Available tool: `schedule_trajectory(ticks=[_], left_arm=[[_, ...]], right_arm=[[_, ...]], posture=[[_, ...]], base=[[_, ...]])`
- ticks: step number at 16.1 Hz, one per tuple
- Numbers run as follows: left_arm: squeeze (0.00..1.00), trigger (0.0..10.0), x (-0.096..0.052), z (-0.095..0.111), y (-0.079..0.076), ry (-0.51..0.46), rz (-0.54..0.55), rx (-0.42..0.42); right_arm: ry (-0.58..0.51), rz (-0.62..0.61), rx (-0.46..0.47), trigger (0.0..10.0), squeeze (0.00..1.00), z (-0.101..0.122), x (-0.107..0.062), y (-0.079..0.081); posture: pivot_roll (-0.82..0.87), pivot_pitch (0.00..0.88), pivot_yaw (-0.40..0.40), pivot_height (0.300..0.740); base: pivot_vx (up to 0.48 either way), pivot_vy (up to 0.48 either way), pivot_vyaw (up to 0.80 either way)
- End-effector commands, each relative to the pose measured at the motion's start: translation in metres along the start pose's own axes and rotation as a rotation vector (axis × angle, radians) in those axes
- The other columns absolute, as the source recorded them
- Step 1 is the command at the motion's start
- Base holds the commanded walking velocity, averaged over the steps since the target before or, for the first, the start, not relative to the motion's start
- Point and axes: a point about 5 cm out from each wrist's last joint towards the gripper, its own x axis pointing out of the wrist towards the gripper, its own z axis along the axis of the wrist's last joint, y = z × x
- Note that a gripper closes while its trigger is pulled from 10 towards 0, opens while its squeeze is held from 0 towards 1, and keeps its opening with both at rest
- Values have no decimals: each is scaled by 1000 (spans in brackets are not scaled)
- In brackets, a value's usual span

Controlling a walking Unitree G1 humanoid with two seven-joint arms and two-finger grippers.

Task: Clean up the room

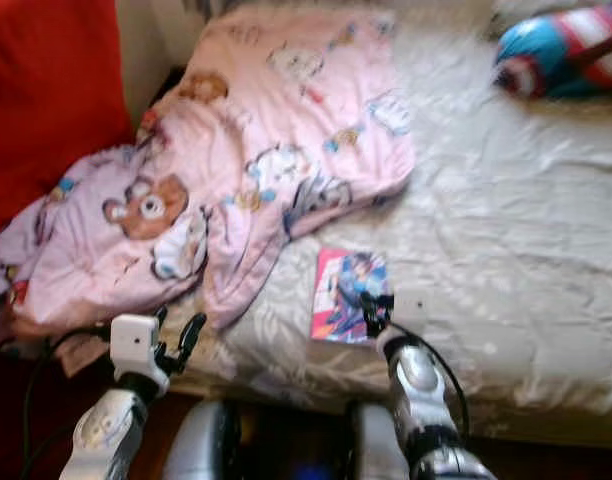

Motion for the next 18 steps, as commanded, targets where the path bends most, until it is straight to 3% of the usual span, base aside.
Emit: schedule_trajectory(ticks=[1,2,5,8,10,15,18], left_arm=[[0,10000,-9,0,2,18,-3,8],[0,10000,-13,1,3,27,-2,12],[0,10000,-34,5,7,57,18,23],[0,10000,-40,8,10,68,26,29],[0,10000,-33,19,10,49,28,28],[0,10000,4,41,5,-41,46,-21],[0,10000,8,44,5,-44,35,-18]], right_arm=[[11,-29,21,10000,286,-4,-1,-4],[14,-55,27,10000,1000,-3,-1,-6],[32,-142,89,10000,1000,-2,1,-18],[33,-161,118,10000,1000,-2,0,-22],[42,-142,106,10000,0,-3,0,-22],[45,-146,125,10000,0,-11,-5,-24],[34,-164,133,10000,0,-14,-9,-31]], posture=[[150,304,50,610],[163,315,53,610],[210,359,67,610],[220,375,73,610],[233,391,81,610],[227,394,81,610],[219,397,82,610]], base=[[0,0,0],[0,0,0],[0,0,0],[0,0,0],[0,0,0],[0,0,0],[0,0,0]])
